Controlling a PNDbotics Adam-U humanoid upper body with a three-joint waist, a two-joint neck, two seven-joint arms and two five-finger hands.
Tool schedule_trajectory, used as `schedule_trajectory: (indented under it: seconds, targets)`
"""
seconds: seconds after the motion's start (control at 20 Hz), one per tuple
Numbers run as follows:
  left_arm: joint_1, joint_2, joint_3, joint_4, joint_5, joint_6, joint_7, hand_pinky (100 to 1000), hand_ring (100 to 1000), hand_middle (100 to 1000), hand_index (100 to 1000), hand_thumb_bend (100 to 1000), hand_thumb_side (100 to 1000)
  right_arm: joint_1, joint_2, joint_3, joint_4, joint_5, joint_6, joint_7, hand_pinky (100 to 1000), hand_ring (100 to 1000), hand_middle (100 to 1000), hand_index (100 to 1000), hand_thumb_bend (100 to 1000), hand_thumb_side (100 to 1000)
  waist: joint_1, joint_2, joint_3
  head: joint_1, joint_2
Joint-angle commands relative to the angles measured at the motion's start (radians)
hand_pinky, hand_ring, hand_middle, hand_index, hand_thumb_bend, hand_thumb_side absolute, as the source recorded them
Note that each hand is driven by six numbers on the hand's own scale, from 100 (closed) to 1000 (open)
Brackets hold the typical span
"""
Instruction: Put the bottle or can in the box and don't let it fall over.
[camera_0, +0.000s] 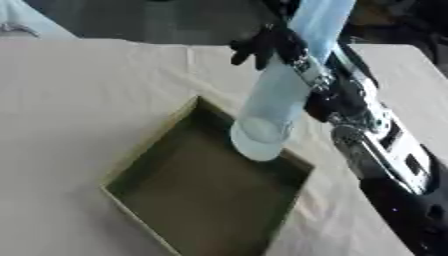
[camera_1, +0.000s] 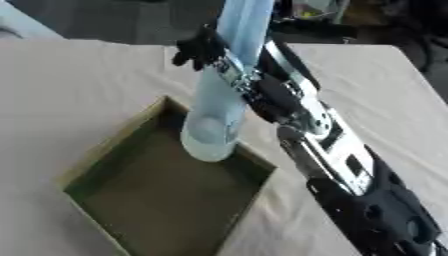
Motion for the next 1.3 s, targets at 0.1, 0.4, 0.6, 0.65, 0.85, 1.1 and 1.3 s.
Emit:
schedule_trajectory:
  seconds: [0.1,0.4,0.6,0.65,0.85,1.1,1.3]
  targets:
    - [-0.018,0.030,0.004,-0.021,0.006,-0.004,0.000,944,877,826,689,156,702,-0.005,0.003,0.024,0.017,0.038,-0.023,-0.019,876,638,100,527,100,470,0.004,-0.023,0.002,-0.001,-0.004]
    - [-0.018,0.031,0.002,-0.021,0.006,-0.003,-0.004,942,877,827,689,155,703,0.001,0.014,0.076,0.084,0.094,-0.091,-0.010,914,739,160,597,100,470,0.003,-0.022,0.003,-0.003,-0.005]
    - [-0.018,0.032,0.000,-0.021,0.006,-0.003,-0.007,942,877,827,688,155,703,0.005,0.021,0.102,0.122,0.131,-0.117,0.011,922,836,251,706,100,470,0.002,-0.022,0.004,-0.002,-0.006]
    - [-0.018,0.032,0.000,-0.021,0.006,-0.003,-0.008,942,878,827,688,155,703,0.007,0.023,0.108,0.128,0.141,-0.120,0.015,927,861,276,736,100,470,0.002,-0.022,0.004,-0.002,-0.005]
    - [-0.018,0.033,-0.001,-0.021,0.006,-0.003,-0.009,942,878,827,688,155,703,0.016,0.031,0.129,0.151,0.183,-0.117,0.040,1000,1000,615,1000,100,470,0.001,-0.024,0.004,-0.001,-0.003]
    - [-0.009,0.040,-0.001,-0.021,0.004,-0.001,-0.008,941,878,827,688,155,703,0.040,0.027,0.144,0.152,0.310,-0.093,0.205,1000,1000,990,1000,100,530,-0.005,-0.035,-0.003,0.013,0.002]
    - [-0.002,0.045,-0.002,-0.021,0.002,0.000,-0.008,941,879,828,688,155,703,0.060,0.029,0.136,0.143,0.359,-0.066,0.269,1000,1000,1000,1000,100,543,-0.008,-0.043,-0.009,0.013,0.008]
